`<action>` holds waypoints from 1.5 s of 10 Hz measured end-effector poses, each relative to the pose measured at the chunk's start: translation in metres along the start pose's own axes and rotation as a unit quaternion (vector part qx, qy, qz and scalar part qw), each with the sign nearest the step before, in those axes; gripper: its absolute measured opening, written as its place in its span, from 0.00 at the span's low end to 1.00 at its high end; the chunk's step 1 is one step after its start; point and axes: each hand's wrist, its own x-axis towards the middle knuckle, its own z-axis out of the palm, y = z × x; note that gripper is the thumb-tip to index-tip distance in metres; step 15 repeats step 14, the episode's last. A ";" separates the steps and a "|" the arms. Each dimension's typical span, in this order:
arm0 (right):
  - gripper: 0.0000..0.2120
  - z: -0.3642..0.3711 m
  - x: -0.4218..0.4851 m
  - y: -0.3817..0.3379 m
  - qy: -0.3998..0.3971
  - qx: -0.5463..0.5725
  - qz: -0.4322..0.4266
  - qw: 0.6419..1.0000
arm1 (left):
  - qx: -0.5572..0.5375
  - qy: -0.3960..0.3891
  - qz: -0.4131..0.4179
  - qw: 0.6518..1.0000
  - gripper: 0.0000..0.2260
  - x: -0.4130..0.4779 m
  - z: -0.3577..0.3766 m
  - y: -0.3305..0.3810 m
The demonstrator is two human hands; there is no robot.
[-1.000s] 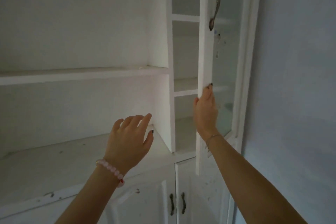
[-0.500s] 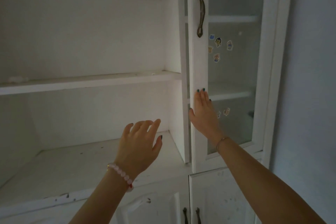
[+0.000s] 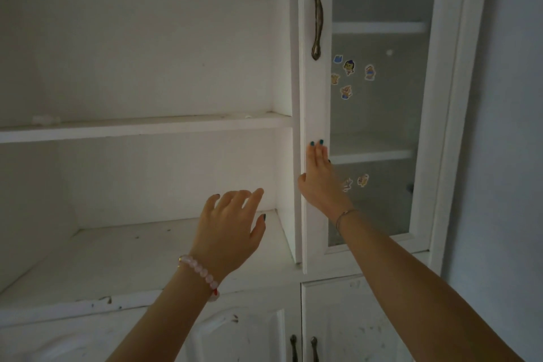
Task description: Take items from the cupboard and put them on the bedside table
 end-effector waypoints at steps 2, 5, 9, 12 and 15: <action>0.32 -0.001 0.000 0.006 0.000 -0.009 -0.018 1.000 | 0.003 -0.001 -0.001 1.000 0.21 -0.005 -0.004 0.006; 0.59 -0.001 0.001 0.036 -0.049 -0.184 -0.084 0.978 | 0.005 -0.003 0.001 1.000 0.21 -0.012 0.008 -0.004; 0.60 0.027 0.021 0.047 -0.005 -0.141 -0.088 0.986 | -0.002 0.006 0.011 1.000 0.20 0.027 0.053 -0.014; 0.49 0.013 0.015 0.039 -0.009 -0.148 -0.090 0.985 | 0.010 -0.005 0.017 1.000 0.21 0.020 0.042 0.004; 0.32 -0.011 0.002 0.020 0.054 -0.059 -0.093 0.992 | 0.055 0.047 0.005 0.997 0.21 0.021 0.016 -0.007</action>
